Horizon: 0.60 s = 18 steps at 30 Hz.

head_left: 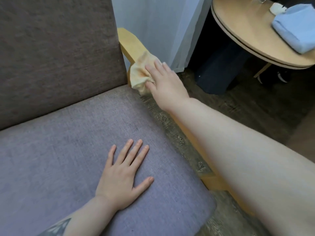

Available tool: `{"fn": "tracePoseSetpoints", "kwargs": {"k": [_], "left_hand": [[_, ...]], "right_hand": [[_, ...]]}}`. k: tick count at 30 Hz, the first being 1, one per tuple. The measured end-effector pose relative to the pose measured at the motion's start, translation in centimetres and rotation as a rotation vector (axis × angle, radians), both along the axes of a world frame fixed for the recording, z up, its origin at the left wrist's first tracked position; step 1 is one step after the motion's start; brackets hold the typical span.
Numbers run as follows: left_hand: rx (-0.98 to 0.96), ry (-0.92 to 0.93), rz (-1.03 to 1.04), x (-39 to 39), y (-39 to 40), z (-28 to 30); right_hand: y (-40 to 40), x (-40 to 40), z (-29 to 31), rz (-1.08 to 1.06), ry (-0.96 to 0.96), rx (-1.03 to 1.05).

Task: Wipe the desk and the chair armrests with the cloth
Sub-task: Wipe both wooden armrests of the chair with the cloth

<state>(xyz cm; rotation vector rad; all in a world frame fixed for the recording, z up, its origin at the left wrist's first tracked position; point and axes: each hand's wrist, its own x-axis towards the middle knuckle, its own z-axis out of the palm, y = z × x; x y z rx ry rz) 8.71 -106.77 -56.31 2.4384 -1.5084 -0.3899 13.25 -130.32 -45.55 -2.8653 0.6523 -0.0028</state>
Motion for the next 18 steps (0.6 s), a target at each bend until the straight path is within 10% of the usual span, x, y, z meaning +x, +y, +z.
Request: {"fn": "tracePoseSetpoints", "kwargs": {"k": [12,18], "left_hand": [[0.016,0.014,-0.006,0.0,0.2,0.4],[0.022,0.008,-0.007,0.0,0.0,0.3]], "right_hand": [[5.4,-24.3,1.9,-0.039,0.081,0.105],[3.4,-16.9,1.2,-0.082,0.006,0.049]]}}
